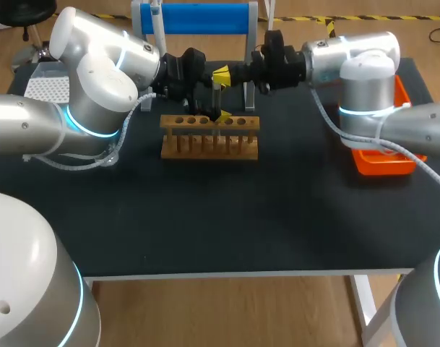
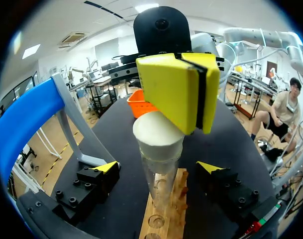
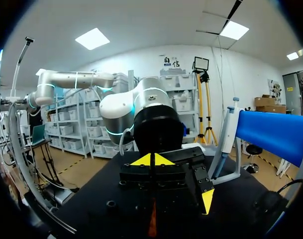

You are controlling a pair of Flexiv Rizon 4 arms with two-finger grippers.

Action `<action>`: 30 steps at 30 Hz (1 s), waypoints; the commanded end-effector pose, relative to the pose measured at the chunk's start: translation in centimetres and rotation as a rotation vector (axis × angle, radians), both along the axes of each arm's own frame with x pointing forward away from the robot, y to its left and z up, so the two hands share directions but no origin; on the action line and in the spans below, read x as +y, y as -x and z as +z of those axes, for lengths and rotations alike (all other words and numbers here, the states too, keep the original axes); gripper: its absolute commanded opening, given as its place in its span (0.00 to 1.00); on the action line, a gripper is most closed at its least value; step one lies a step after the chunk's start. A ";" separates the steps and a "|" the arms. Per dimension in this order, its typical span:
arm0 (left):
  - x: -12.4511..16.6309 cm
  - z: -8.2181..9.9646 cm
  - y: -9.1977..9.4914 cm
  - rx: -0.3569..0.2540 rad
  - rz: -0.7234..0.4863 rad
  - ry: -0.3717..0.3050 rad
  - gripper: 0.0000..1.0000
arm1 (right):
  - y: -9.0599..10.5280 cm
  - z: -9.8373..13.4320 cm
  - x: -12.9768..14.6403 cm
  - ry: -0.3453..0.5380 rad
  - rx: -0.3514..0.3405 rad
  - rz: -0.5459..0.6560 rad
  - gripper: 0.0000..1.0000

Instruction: Invert the test tube, pick up the pipette, mount the tip to pipette, aspirate from beaker and dispense into the tube, eject the tip, return the pipette, and cap with the stopper.

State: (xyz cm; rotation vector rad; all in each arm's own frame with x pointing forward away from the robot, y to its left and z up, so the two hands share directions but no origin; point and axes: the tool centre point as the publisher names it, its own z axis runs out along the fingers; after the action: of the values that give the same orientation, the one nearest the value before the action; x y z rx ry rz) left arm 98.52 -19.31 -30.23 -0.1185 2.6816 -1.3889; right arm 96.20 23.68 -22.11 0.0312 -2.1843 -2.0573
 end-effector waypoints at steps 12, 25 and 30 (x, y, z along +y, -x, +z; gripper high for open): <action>0.0 0.0 0.0 0.001 0.000 -0.002 1.00 | 0.0 -1.8 -0.2 0.006 0.029 -0.006 0.00; 0.0 0.0 0.0 0.001 0.000 -0.002 1.00 | -0.3 -0.8 -0.3 -0.036 0.027 -0.009 0.00; 0.0 0.0 0.0 0.001 0.000 -0.002 1.00 | -0.5 0.7 -0.6 -0.067 0.012 -0.010 0.00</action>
State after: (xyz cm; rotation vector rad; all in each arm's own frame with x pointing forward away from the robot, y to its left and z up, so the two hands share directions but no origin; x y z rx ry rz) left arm 98.52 -19.31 -30.23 -0.1185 2.6816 -1.3889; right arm 96.56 23.43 -21.80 0.0092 -2.1150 -2.1258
